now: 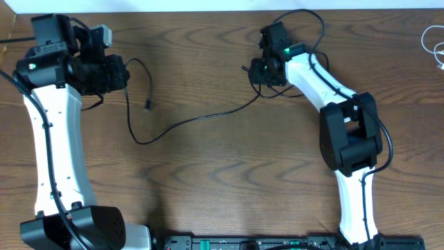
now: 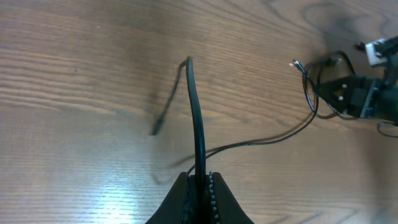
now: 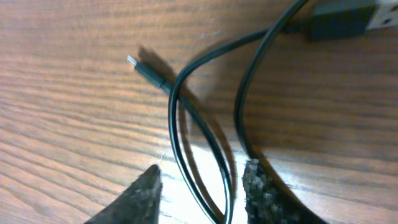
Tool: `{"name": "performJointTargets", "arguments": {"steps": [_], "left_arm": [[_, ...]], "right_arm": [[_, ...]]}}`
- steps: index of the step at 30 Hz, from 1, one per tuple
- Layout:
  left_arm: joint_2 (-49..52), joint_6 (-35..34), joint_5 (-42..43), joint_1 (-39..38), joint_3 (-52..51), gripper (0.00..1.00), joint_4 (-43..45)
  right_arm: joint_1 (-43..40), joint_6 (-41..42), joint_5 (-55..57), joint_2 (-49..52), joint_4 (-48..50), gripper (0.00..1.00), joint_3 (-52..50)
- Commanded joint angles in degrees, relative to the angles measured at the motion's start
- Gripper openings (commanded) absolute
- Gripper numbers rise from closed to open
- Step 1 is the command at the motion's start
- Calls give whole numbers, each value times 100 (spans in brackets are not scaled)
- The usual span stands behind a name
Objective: Untangle cables
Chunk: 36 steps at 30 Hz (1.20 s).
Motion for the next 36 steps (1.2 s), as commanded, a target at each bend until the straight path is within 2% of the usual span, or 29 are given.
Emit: {"name": "performJointTargets", "arguments": {"steps": [1,6,21,26,33,36], "left_arm": [[-107,155,94,-42,55,8,-15],[-105,155,94,-42,50,7,-59],[-105,155,94,-42,50,7,-118],[-105,155,94,-42,50,7,-120],[-105,153,94,-42,50,8,-120],[-105,153,94,-42,50,8,-120]], "right_arm": [[216,-76,531,-184,-4,31,-48],[295,-675,977,-59,181,29,-111],[278,-662,1130,249,260,22,-122],[315,-433,1130,258,282,15,-306],[308,-280,1130,258,391,11,-542],[310,-282,1132,258,396,1,-544]]}}
